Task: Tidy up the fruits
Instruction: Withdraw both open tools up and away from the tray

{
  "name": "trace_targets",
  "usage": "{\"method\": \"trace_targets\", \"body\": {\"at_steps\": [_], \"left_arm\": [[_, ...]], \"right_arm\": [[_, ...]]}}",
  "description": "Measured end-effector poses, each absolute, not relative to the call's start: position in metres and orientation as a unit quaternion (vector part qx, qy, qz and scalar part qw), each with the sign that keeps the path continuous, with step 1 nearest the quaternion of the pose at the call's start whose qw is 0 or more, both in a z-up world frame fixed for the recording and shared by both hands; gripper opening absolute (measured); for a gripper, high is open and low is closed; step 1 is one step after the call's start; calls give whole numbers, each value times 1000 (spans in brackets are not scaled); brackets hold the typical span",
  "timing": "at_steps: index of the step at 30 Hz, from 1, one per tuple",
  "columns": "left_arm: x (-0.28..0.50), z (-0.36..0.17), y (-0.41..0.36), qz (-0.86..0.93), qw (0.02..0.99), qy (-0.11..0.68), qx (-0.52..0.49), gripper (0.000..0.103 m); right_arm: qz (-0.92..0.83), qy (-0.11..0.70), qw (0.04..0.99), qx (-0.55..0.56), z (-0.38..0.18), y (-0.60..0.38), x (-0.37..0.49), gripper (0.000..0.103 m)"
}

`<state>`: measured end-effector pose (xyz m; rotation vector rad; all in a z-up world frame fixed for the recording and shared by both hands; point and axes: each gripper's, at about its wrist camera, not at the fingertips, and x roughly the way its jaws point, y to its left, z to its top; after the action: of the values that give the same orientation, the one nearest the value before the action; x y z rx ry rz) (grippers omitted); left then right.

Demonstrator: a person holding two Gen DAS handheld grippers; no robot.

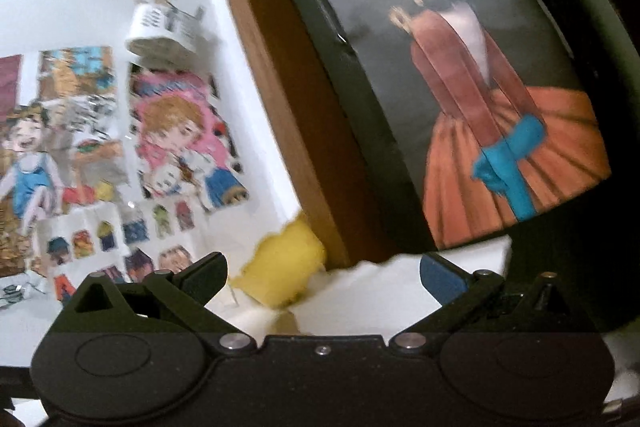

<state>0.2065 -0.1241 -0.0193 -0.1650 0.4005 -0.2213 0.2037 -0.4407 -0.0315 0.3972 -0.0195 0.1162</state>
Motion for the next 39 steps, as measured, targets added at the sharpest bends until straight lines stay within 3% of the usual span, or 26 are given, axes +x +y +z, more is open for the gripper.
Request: {"method": "trace_targets", "body": {"at_steps": [10,15,39], "left_arm": [[157,-31,-111,-67,983,168,-44,96],[132,-25,-88,-79,970,222,-67,99],[151,-37,-61,-60,971,216,-80,102]], "right_arm": [[145,-69,982,101,-27,-386,180,102],[155,-22,983,91,-9,-366,170,102],[226,31,971,75,-7,-323,223,102]]}}
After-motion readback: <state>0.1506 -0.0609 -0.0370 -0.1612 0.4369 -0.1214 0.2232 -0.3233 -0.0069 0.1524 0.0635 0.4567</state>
